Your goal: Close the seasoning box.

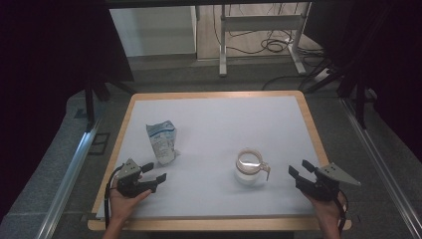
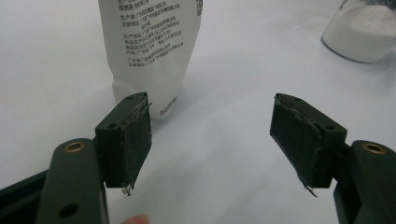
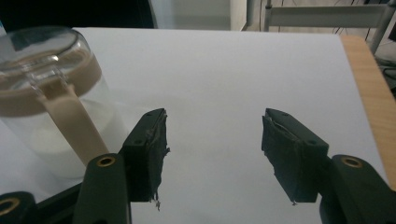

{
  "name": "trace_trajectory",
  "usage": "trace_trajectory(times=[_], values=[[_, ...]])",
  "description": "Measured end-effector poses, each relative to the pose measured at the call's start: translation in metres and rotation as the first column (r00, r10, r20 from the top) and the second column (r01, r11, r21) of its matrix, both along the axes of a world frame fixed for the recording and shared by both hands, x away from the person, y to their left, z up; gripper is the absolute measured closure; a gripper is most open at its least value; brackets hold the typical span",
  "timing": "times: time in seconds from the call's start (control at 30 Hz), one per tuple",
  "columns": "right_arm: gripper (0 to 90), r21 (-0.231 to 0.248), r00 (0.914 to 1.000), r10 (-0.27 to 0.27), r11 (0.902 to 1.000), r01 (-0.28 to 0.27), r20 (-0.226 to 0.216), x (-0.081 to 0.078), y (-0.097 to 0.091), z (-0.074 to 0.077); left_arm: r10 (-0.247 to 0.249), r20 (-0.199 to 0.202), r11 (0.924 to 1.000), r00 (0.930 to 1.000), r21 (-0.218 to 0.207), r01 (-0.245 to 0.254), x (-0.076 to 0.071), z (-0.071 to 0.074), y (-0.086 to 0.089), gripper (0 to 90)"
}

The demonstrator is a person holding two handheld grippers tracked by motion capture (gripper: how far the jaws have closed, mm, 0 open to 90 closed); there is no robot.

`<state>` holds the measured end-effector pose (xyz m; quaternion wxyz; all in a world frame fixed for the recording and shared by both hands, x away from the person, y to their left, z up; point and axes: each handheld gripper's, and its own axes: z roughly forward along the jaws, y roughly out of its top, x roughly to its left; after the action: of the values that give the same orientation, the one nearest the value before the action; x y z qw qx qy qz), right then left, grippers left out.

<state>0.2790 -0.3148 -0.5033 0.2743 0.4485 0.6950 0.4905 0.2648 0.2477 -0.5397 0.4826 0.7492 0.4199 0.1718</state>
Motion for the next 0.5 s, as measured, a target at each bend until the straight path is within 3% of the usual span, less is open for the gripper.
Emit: trace_trajectory(times=[0.17,0.5], values=[[39.4,-0.028,0.9992,-0.007,0.9996,0.006,-0.038,0.003,0.000,-0.012,0.000,0.000,1.0000,1.0000,0.001,0.000,0.000,0.000,0.000,29.3],[39.1,-0.026,0.9990,-0.011,0.9996,0.010,-0.044,0.003,-0.001,-0.014,-0.003,0.000,1.0000,1.0000,0.000,0.003,-0.001,0.000,0.000,29.3]])
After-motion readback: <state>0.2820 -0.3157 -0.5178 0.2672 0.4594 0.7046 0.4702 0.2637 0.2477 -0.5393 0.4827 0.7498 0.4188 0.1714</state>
